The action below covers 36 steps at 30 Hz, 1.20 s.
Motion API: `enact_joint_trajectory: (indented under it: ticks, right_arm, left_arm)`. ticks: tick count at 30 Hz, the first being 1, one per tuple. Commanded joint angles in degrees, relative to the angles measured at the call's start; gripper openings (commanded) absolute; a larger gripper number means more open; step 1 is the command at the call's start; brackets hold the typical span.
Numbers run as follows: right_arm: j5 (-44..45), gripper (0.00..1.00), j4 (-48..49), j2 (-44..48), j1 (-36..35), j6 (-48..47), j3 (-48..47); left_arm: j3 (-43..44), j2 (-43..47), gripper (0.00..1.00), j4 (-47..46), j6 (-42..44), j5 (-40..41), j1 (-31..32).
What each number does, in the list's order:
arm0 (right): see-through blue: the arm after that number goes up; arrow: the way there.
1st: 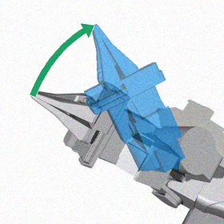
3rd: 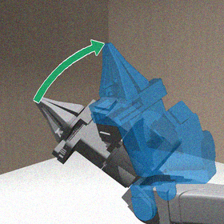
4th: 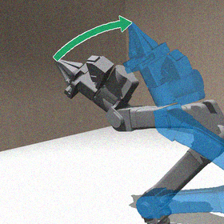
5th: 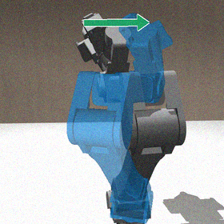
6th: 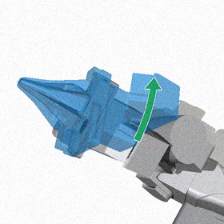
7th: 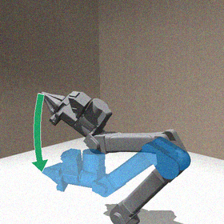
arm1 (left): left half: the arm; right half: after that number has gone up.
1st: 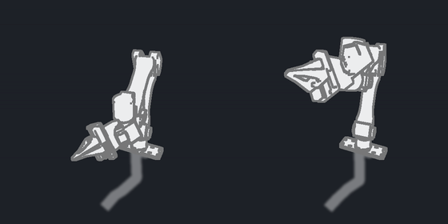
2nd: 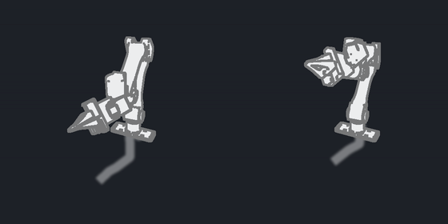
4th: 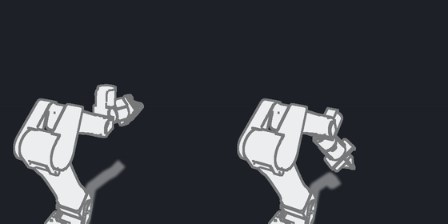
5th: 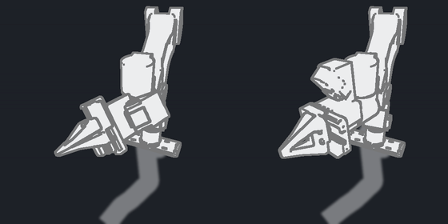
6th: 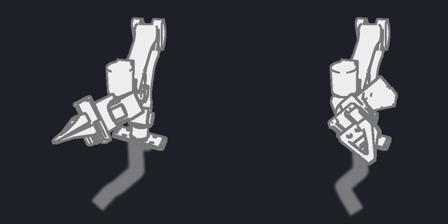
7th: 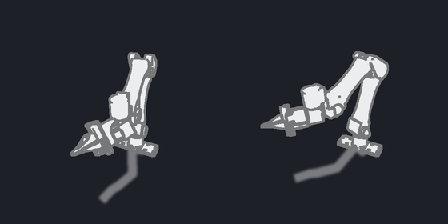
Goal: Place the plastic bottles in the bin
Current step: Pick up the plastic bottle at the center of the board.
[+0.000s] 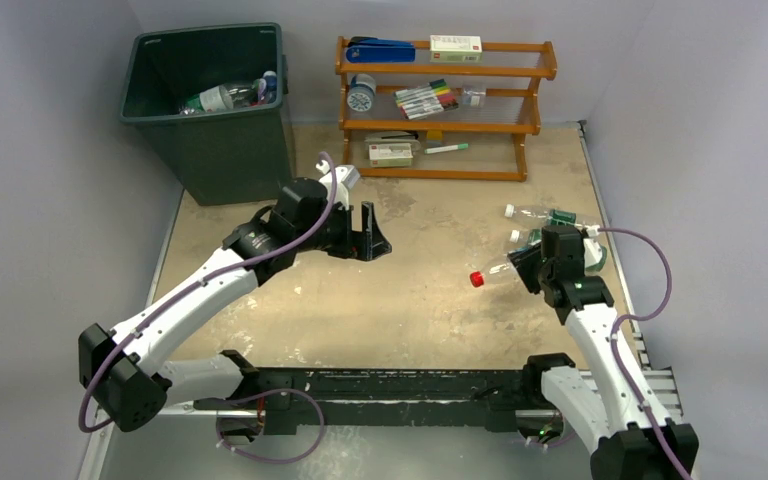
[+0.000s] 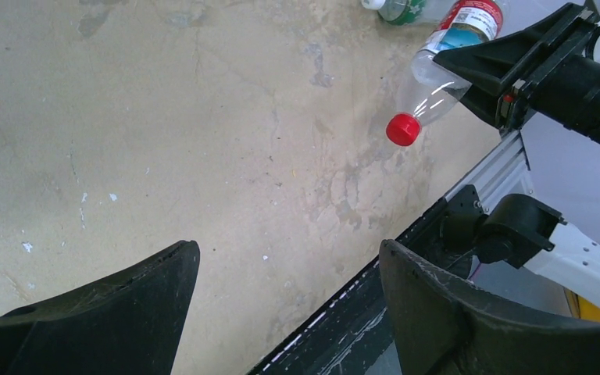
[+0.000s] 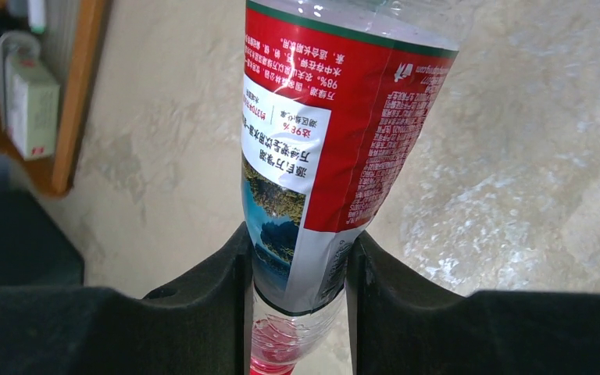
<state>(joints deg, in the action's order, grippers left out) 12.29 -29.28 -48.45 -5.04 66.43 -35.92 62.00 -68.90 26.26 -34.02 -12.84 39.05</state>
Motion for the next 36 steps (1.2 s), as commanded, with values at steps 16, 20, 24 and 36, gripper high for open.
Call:
enact_joint_trajectory:
  ticks: [16, 20, 24, 36]
  right_arm:
    - [-19.6, 0.23, 3.5, -7.7, -1.2, -23.0, -18.7]
    - [-23.3, 0.23, 5.9, -9.2, -1.8, -27.7, -21.3]
    - [-26.4, 0.23, 7.9, -11.4, -3.5, -30.5, -23.1]
    - [-19.2, 0.21, 10.0, -21.3, -18.9, -31.8, -33.5]
  left_arm:
    - [-4.6, 7.3, 0.88, -8.7, 0.7, -6.8, 0.2]
    - [-4.9, 6.1, 0.88, -10.8, -0.2, -10.4, 0.2]
    - [-5.3, 5.8, 0.88, -14.1, -2.3, -13.9, 0.3]
    - [-6.9, 3.1, 0.88, -21.1, -7.2, -17.5, 1.5]
